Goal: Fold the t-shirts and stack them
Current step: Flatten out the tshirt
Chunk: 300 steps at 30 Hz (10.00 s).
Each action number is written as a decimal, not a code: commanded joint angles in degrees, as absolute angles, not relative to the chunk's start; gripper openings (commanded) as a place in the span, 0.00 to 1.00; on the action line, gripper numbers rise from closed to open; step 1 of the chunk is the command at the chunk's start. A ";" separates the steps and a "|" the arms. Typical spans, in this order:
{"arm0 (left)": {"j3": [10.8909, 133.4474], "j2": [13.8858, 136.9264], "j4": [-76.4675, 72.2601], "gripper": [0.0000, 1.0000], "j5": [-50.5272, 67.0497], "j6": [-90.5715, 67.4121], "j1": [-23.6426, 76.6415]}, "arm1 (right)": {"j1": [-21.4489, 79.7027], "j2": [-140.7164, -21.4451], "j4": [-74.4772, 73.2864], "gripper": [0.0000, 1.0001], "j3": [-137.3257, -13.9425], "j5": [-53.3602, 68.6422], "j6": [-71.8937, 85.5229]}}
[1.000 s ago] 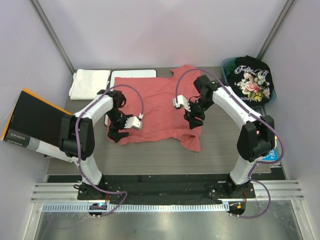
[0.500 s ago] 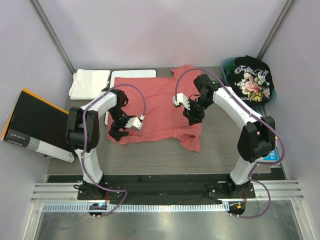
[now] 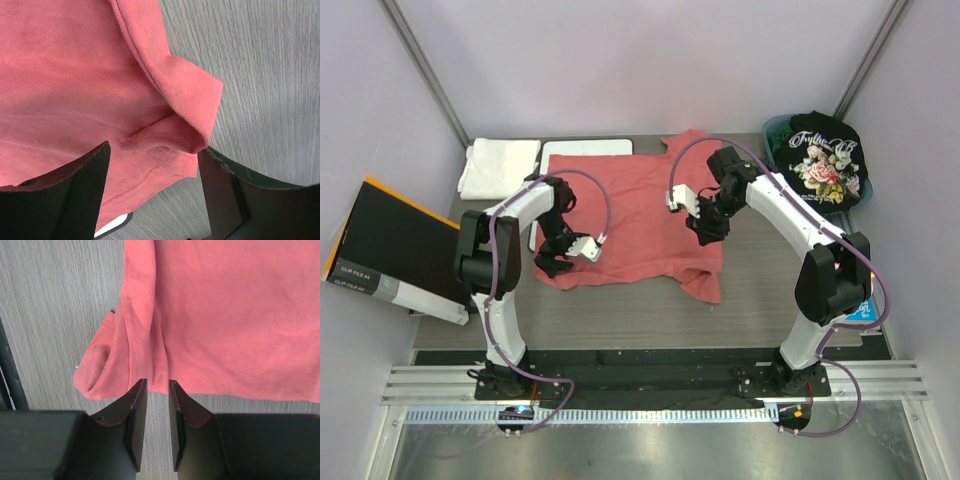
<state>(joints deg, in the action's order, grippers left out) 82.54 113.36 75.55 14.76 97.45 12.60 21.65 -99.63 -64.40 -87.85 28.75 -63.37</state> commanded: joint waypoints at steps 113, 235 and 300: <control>95.27 112.59 73.56 0.00 3.87 77.17 14.33 | 26.98 -88.33 -59.07 0.53 -61.61 17.49 -80.33; 101.25 116.10 66.27 0.00 2.55 74.88 11.51 | 26.89 -116.10 -28.04 0.56 -89.03 11.95 -54.49; 95.01 73.33 59.77 0.00 18.45 64.61 7.21 | -2.11 -64.89 -34.54 0.01 -95.27 24.80 -38.40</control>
